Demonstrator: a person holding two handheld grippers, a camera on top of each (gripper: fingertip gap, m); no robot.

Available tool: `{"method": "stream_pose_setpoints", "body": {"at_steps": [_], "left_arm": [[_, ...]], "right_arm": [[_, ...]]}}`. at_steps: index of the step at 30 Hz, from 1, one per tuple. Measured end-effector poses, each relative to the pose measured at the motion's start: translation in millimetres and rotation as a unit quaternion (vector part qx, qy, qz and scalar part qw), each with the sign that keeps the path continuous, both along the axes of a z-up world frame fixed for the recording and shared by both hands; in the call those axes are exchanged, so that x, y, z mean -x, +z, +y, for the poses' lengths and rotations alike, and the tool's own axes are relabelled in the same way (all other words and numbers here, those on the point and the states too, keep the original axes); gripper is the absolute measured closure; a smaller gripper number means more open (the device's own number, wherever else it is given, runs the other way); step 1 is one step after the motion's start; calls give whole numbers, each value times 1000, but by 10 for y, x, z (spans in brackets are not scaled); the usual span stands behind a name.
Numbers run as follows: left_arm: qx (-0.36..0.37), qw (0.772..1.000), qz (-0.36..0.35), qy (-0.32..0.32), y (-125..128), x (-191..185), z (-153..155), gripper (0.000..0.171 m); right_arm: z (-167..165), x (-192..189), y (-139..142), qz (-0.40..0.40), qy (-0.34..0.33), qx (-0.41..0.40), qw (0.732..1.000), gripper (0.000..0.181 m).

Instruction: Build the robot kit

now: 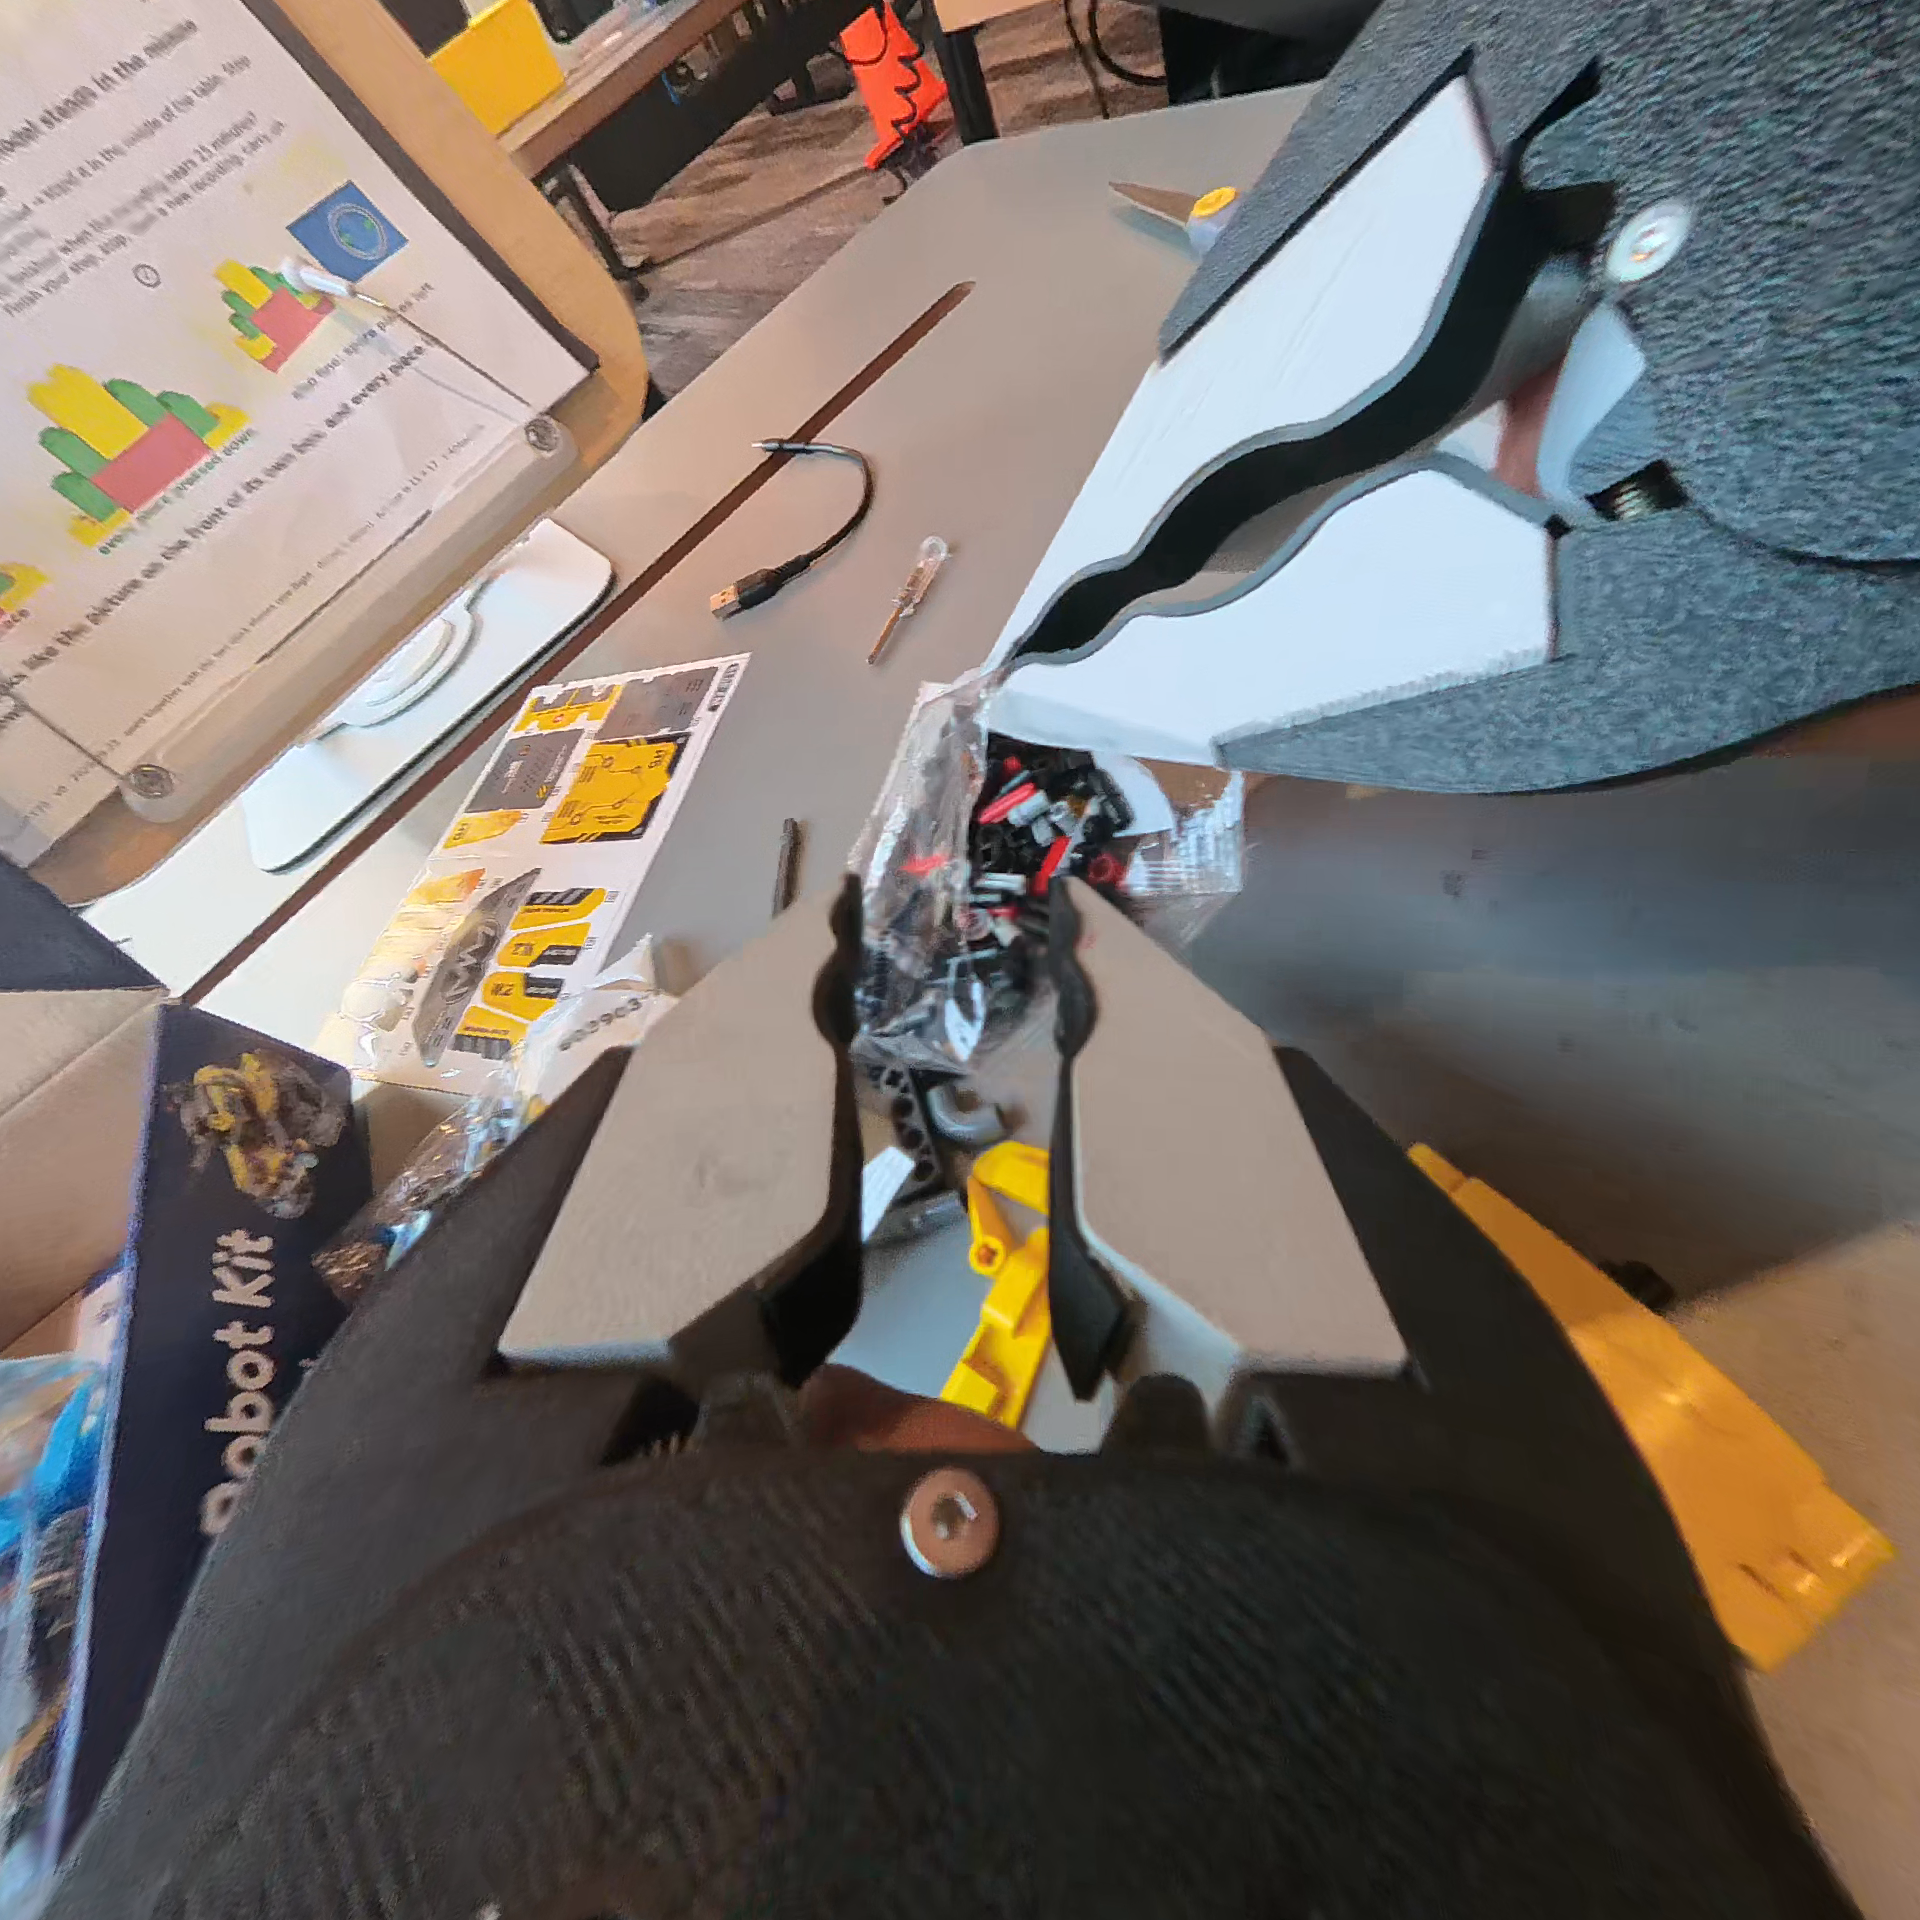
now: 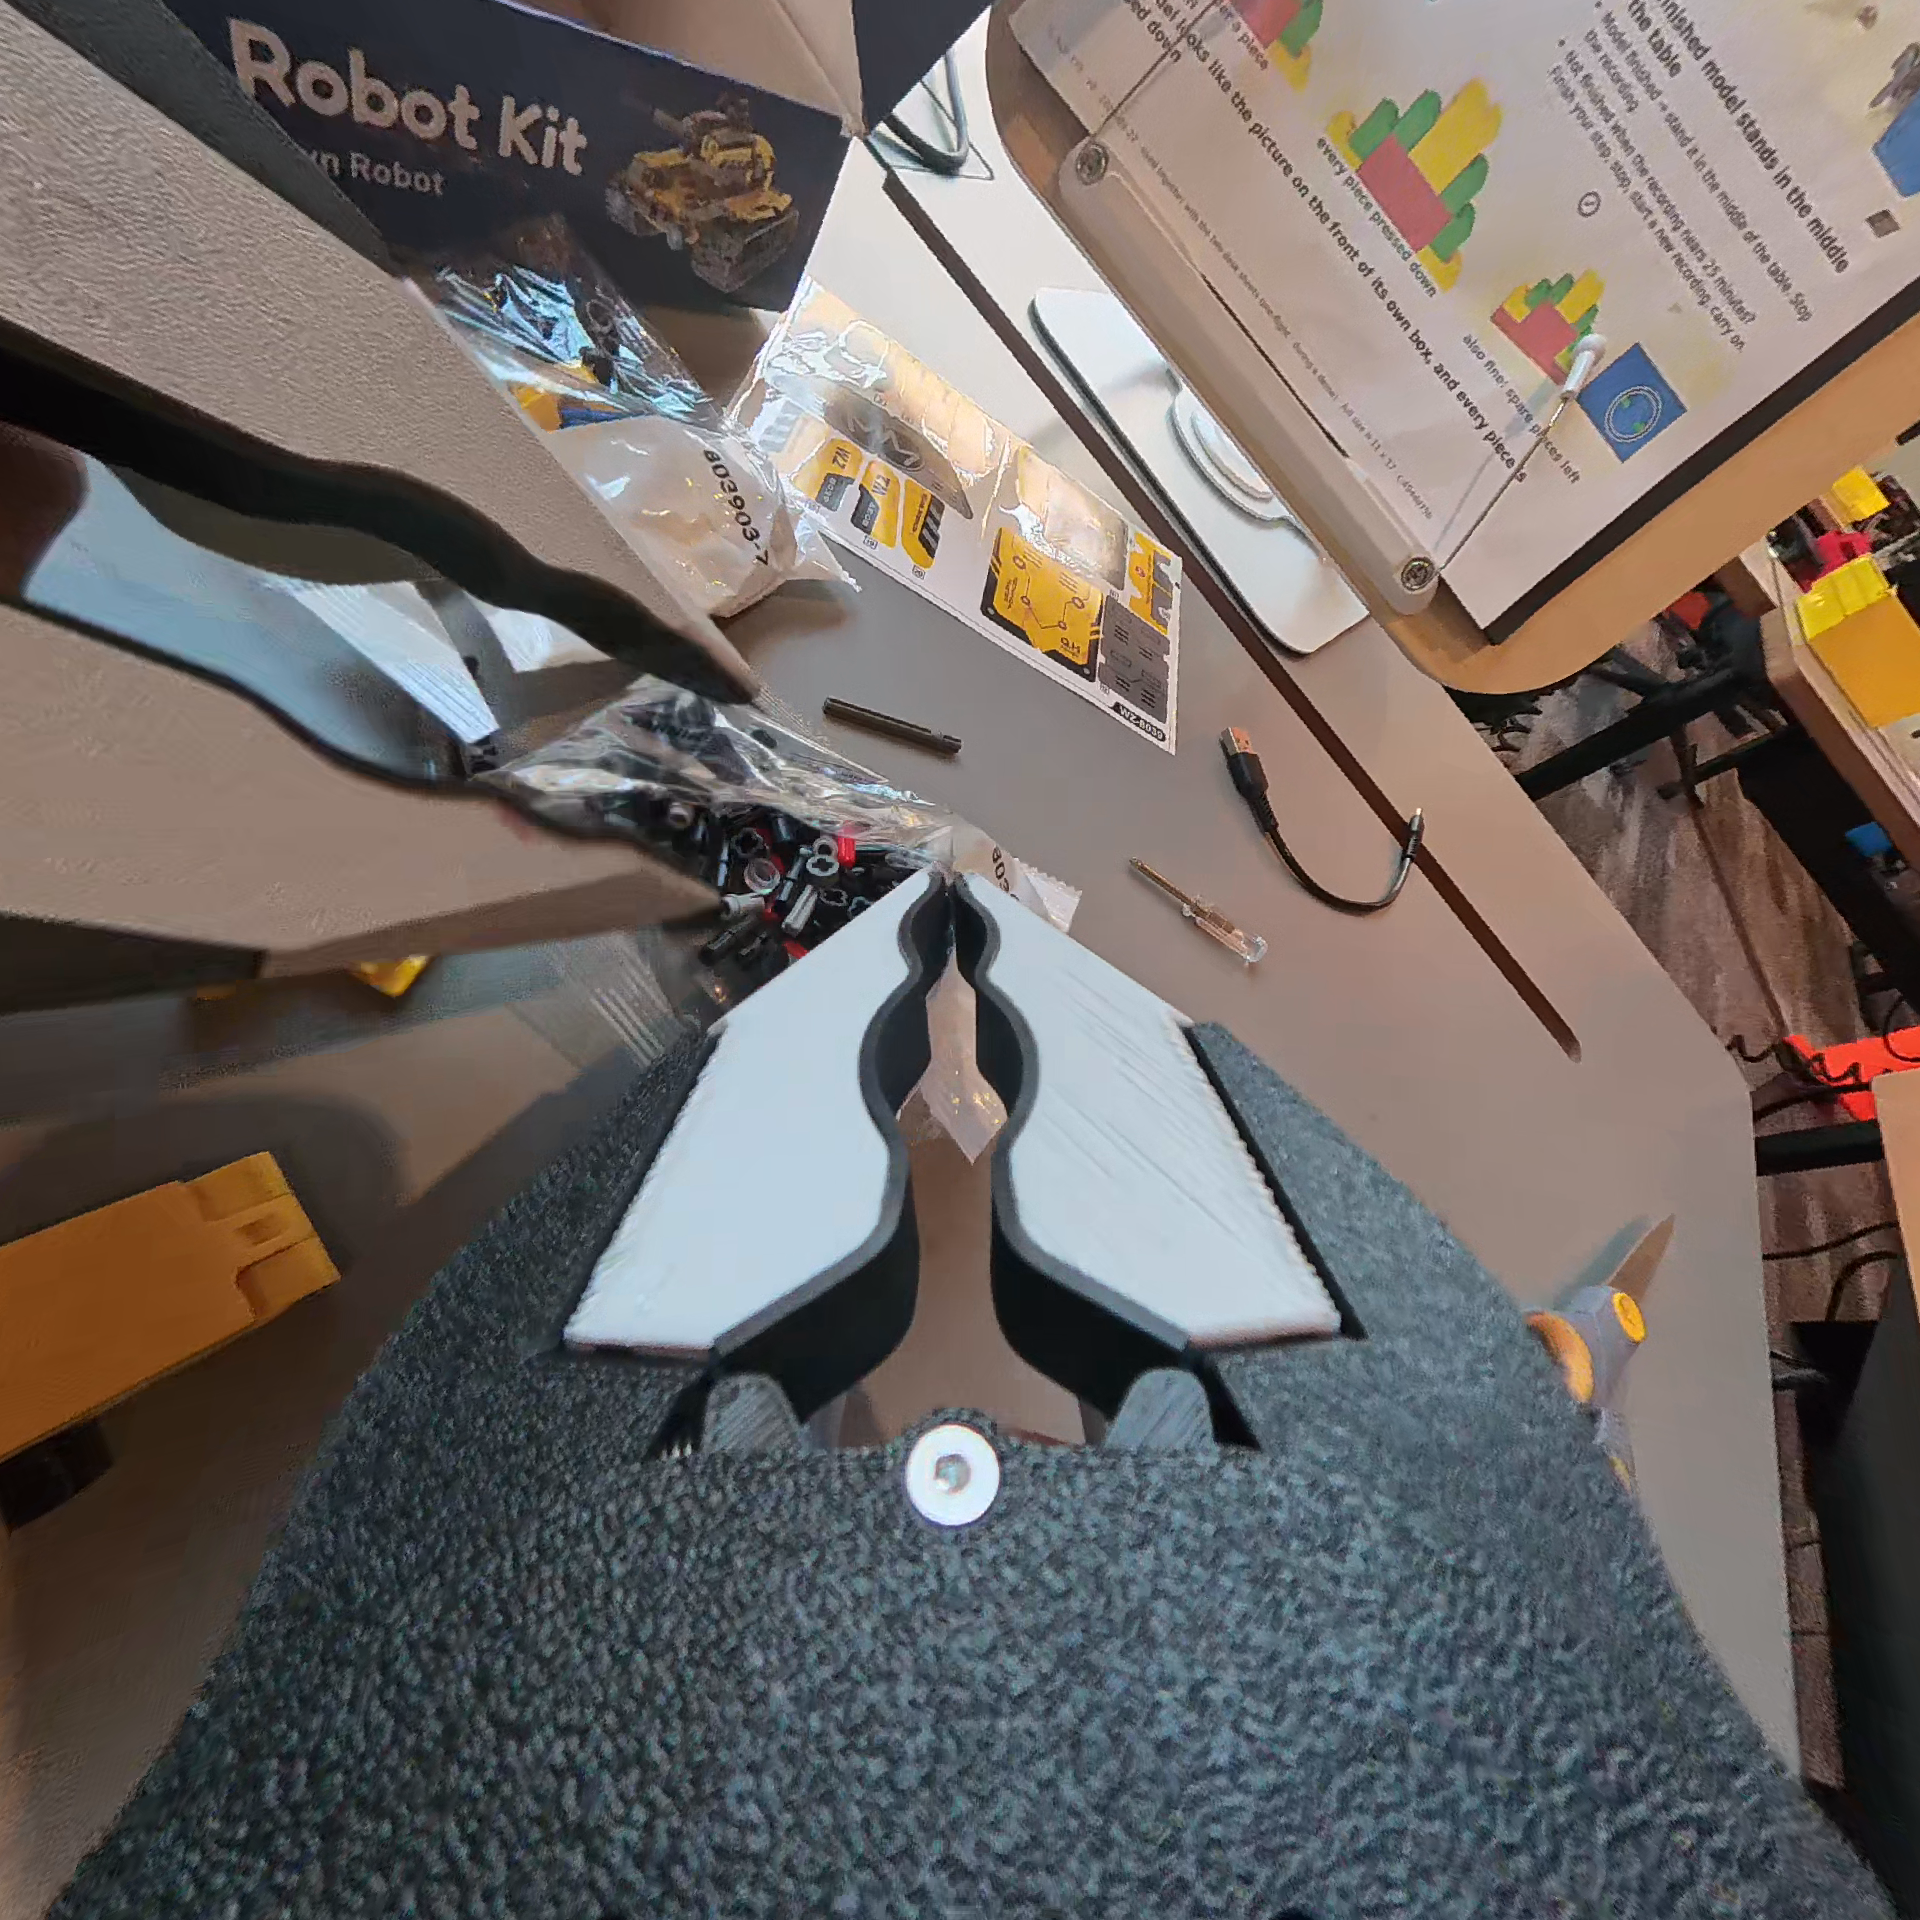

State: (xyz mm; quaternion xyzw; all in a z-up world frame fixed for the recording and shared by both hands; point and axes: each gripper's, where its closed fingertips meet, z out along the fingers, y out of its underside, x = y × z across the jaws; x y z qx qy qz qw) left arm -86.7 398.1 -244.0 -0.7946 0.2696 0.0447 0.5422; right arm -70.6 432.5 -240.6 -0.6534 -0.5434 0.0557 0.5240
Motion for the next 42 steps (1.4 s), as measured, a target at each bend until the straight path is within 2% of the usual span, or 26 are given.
{"method": "stream_pose_setpoints", "body": {"at_steps": [2, 5, 6, 10, 14, 20, 23, 25, 28, 31, 35, 38, 40, 42], "left_arm": [[7, 1000, -24, -11, 13, -73, -26, 132], [11, 1000, -8, -6, -35, -79, -3, 122], [11, 1000, 3, -5, -65, -63, 7, 127], [12, 1000, 13, 13, -102, 79, 65, 171], [42, 998, -46, 7, -78, 143, 80, 171], [85, 989, -119, 1, -105, 164, 84, 171], [88, 987, -138, 2, -86, 182, 98, 171], [80, 987, -139, 7, -58, 224, 117, 171], [76, 986, -147, 6, -43, 263, 135, 171], [73, 986, -147, -10, -44, 263, 134, 171], [68, 988, -130, -40, -44, 244, 106, 171], [54, 990, -122, -53, -5, 241, 100, 171], [54, 989, -126, -58, 14, 231, 91, 171], [59, 987, -138, -51, 28, 239, 90, 171]], "right_arm": [[-18, 18, 5, 8, 5, 9, 1000, 181], [-36, 25, 43, 11, 6, 4, 1000, 181], [-47, 31, 56, 11, 8, 1, 1000, 181], [-127, 79, 64, 11, 26, 5, 1000, 181], [-124, 76, -1, -4, 29, 7, 1000, 181], [-145, 93, -80, 17, 45, 64, 997, 177], [-149, 73, -41, 35, 51, 81, 995, 172], [-211, 92, 56, 76, 72, 106, 989, 171], [-262, 90, 224, 150, 97, 162, 971, 162], [-160, 10, 291, 187, 74, 182, 962, 158], [-87, -51, 273, 192, 55, 196, 960, 154], [-66, -62, 128, 158, 38, 216, 963, 135], [-113, -39, 132, 155, 52, 220, 962, 130], [-248, 18, 250, 174, 97, 223, 954, 120]]}}
